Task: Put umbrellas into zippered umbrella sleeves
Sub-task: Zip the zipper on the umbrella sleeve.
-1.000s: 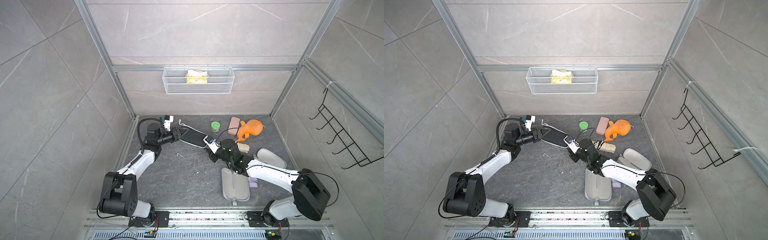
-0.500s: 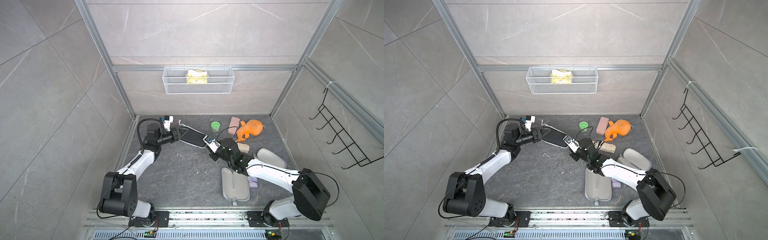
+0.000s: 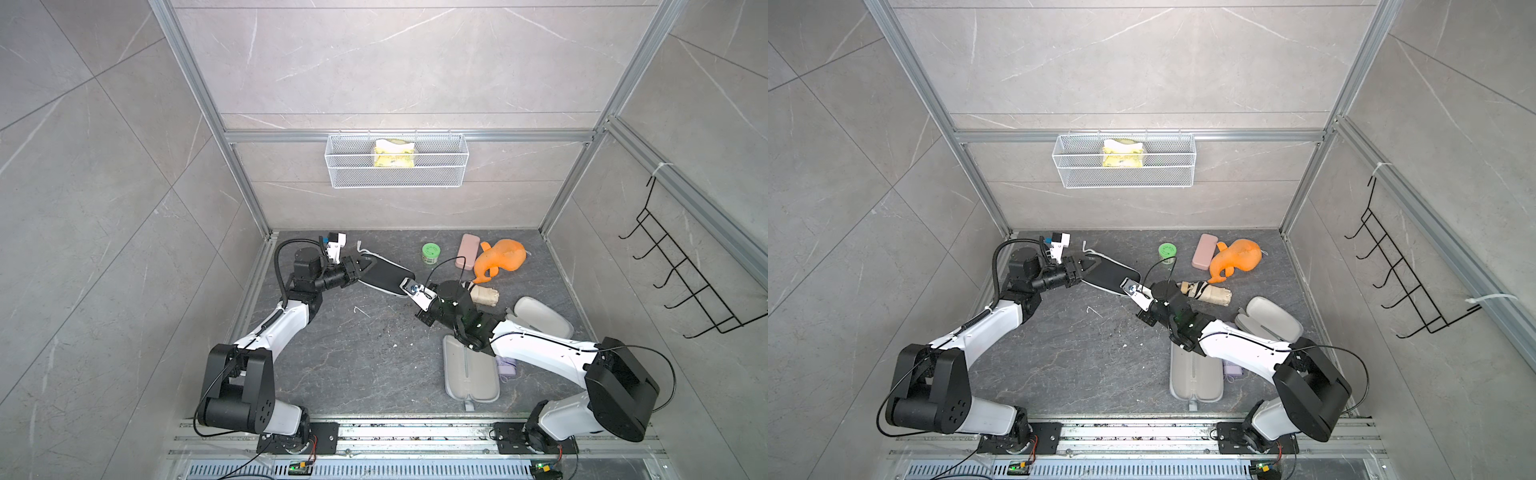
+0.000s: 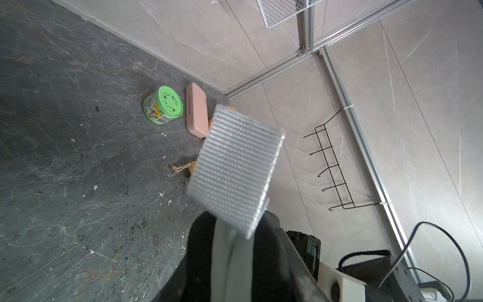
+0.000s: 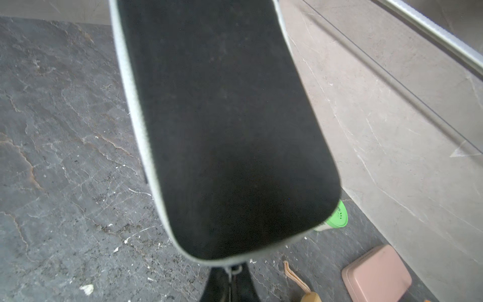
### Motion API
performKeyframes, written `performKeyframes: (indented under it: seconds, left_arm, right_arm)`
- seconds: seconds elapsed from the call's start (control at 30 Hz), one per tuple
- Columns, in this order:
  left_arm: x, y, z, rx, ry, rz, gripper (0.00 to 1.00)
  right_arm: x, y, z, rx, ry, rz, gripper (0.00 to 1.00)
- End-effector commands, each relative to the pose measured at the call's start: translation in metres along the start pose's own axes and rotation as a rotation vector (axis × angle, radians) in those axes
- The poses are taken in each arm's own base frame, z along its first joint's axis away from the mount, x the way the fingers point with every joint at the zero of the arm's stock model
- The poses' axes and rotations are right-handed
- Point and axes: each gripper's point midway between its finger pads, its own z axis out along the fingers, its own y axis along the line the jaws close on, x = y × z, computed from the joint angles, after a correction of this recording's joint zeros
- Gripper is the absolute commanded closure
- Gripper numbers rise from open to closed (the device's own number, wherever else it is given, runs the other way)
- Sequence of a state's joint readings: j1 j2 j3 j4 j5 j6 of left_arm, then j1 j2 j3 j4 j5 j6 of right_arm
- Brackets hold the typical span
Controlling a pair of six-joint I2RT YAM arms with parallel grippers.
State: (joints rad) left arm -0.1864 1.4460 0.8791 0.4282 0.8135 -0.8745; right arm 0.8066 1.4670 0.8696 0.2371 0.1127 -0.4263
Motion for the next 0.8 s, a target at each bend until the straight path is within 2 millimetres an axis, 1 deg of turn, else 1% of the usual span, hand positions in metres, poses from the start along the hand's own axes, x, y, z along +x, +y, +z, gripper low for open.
performKeyframes:
  seconds: [0.0, 0.13, 0.2, 0.3, 0.43, 0.57, 0.6, 0.67, 0.7, 0.77]
  left_arm:
    - [-0.028, -0.018, -0.007, 0.016, -0.149, 0.078, 1.00]
    - [-0.039, -0.009, -0.008, 0.003, -0.232, 0.052, 1.00]
    - [-0.042, -0.005, -0.007, 0.010, -0.279, 0.027, 1.00]
    - [-0.038, 0.001, 0.000, 0.001, -0.317, 0.008, 1.00]
    - [-0.035, 0.005, 0.004, -0.019, -0.358, 0.003, 1.00]
    - [-0.037, 0.011, 0.005, -0.026, -0.379, -0.013, 1.00]
    - [-0.038, 0.010, 0.005, -0.016, -0.384, -0.017, 1.00]
    - [-0.039, 0.008, 0.005, 0.005, -0.392, -0.031, 1.00]
    - [-0.040, 0.007, 0.003, 0.016, -0.405, -0.038, 1.00]
    - [-0.043, 0.009, -0.003, 0.027, -0.431, -0.066, 1.00]
  right_arm:
    - [-0.012, 0.028, -0.013, -0.071, -0.019, -0.061, 1.00]
    - [-0.012, 0.059, -0.019, -0.158, -0.006, -0.020, 1.00]
    - [-0.022, 0.076, -0.021, -0.212, -0.030, 0.057, 1.00]
    - [-0.045, 0.091, -0.021, -0.258, -0.089, 0.199, 1.00]
    - [-0.079, 0.098, -0.021, -0.287, -0.160, 0.384, 1.00]
    - [-0.100, 0.098, -0.021, -0.297, -0.197, 0.512, 1.00]
    - [-0.101, 0.098, -0.019, -0.303, -0.192, 0.542, 0.90]
    - [-0.103, 0.099, -0.020, -0.313, -0.186, 0.561, 0.83]
    - [-0.101, 0.096, -0.023, -0.306, -0.178, 0.576, 0.76]
    - [-0.088, 0.080, -0.028, -0.281, -0.158, 0.641, 0.61]
